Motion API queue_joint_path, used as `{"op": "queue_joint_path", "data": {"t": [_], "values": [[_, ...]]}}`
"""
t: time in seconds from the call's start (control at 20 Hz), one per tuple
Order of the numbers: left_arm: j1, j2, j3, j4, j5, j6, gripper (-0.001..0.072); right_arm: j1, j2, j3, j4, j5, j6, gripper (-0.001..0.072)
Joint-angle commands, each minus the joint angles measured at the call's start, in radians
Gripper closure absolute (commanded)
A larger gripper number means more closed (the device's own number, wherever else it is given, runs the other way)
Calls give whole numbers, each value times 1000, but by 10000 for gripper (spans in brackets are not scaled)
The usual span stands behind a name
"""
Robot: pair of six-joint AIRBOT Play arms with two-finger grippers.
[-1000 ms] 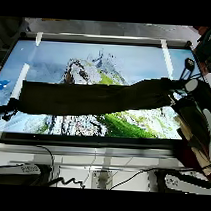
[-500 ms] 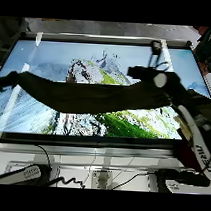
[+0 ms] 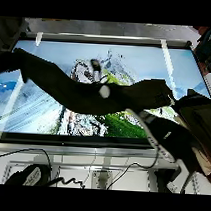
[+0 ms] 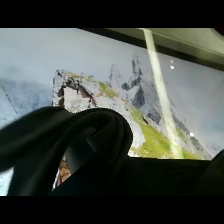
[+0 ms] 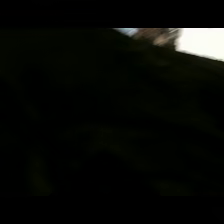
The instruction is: Fold the clothes and pants, and hang the long-sleeved shirts on hangers.
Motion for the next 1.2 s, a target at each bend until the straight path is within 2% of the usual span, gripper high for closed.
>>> {"op": "queue_joint_path", "data": {"t": [0.0,0.3,0.5,0.7,0.85,0.9,0.95,1.0,1.05,1.15], "values": [[-57,23,1,-21,-3,-10,682,125,-127,127,95,-10,8,685],[-135,-37,1,-24,-3,-10,682,126,-135,148,25,-1,4,683],[-252,-129,1,-32,11,-10,682,-17,-77,148,-64,136,-5,683],[-464,-307,1,-198,94,-10,682,-236,39,148,-150,306,-5,684],[-661,-455,2,-240,98,-4,682,-396,140,148,-179,321,-5,684],[-721,-500,2,-241,98,13,657,-438,166,148,-179,323,-5,683],[-769,-537,2,-241,98,43,432,-482,194,148,-179,333,-5,683],[-799,-560,2,-240,98,66,107,-521,214,148,-180,354,-12,683],[-814,-573,2,-239,98,91,10,-552,230,148,-182,377,-48,683],[-790,-562,2,-207,97,111,8,-618,255,148,-214,464,-162,683]]}}
